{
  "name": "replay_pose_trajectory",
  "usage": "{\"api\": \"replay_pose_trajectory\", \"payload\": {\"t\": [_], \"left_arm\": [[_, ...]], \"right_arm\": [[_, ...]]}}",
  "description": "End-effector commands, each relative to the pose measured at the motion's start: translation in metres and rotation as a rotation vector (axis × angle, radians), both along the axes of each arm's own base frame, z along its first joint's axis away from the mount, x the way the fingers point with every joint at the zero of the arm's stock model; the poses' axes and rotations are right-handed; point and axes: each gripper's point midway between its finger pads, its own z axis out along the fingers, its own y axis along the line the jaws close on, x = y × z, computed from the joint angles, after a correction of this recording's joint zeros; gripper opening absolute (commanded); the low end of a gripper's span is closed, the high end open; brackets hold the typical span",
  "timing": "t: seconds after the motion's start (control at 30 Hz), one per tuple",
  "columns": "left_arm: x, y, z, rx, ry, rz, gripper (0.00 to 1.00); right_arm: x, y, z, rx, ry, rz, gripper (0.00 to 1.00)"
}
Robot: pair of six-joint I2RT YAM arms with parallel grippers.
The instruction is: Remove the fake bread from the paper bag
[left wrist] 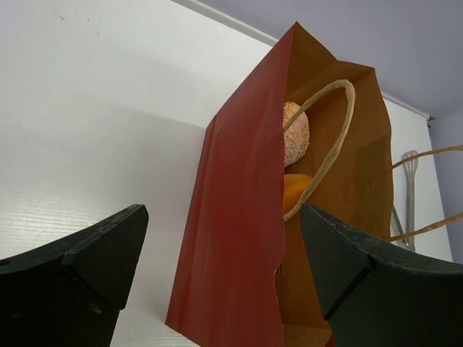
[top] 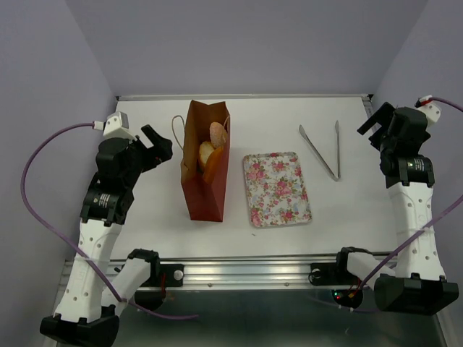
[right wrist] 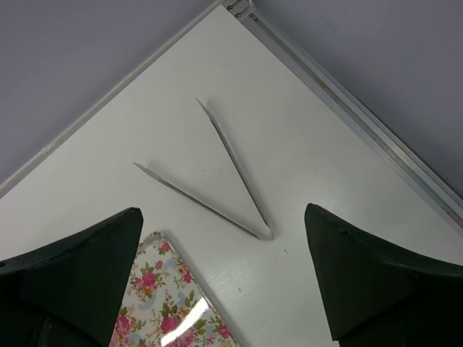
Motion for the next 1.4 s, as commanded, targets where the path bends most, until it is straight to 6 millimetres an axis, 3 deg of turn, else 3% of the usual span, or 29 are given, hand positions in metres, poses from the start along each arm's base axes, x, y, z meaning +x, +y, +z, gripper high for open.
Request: {"api": "replay_pose_trajectory", "payload": {"t": [0.0,0.5,0.63,0.77,0.83,0.93,1.0,1.1,1.23,1.27,1.37], "left_arm": [[-0.003,-0.011,0.03,-0.015,-0.103,-0.074,0.99],[0.001,-0.048,0.034,0.007,-0.08,-0.224,0.99],[0.003,-0.069,0.025,0.028,-0.049,-0.257,0.99],[0.022,-0.048,0.005,0.061,0.031,-0.072,0.99],[0.03,-0.027,-0.004,0.095,0.077,0.066,0.99],[0.05,-0.027,-0.011,0.14,0.121,0.1,0.99],[0.056,-0.04,-0.013,0.129,0.119,0.045,0.9],[0.061,-0.063,-0.019,0.12,0.109,-0.063,0.84],[0.062,-0.069,-0.029,0.138,0.125,-0.085,0.7],[0.062,-0.066,-0.031,0.146,0.132,-0.071,0.63],[0.064,-0.054,-0.04,0.193,0.176,-0.013,0.29]], "right_arm": [[0.006,0.002,0.018,-0.001,-0.065,0.011,1.0],[0.014,0.013,0.003,0.027,-0.074,0.074,1.0],[0.02,0.019,-0.001,0.032,-0.066,0.111,1.0],[0.022,0.022,-0.009,0.036,-0.046,0.13,1.0],[0.023,0.022,-0.012,0.036,-0.035,0.14,1.0],[0.024,0.023,-0.017,0.028,-0.018,0.15,1.0],[0.024,0.023,-0.019,0.027,-0.013,0.149,1.0],[0.025,0.021,-0.023,0.019,0.003,0.149,1.0],[0.031,0.027,-0.033,0.029,0.031,0.191,1.0],[0.033,0.028,-0.035,0.028,0.041,0.196,1.0],[0.036,0.028,-0.042,0.034,0.064,0.197,1.0]]}}
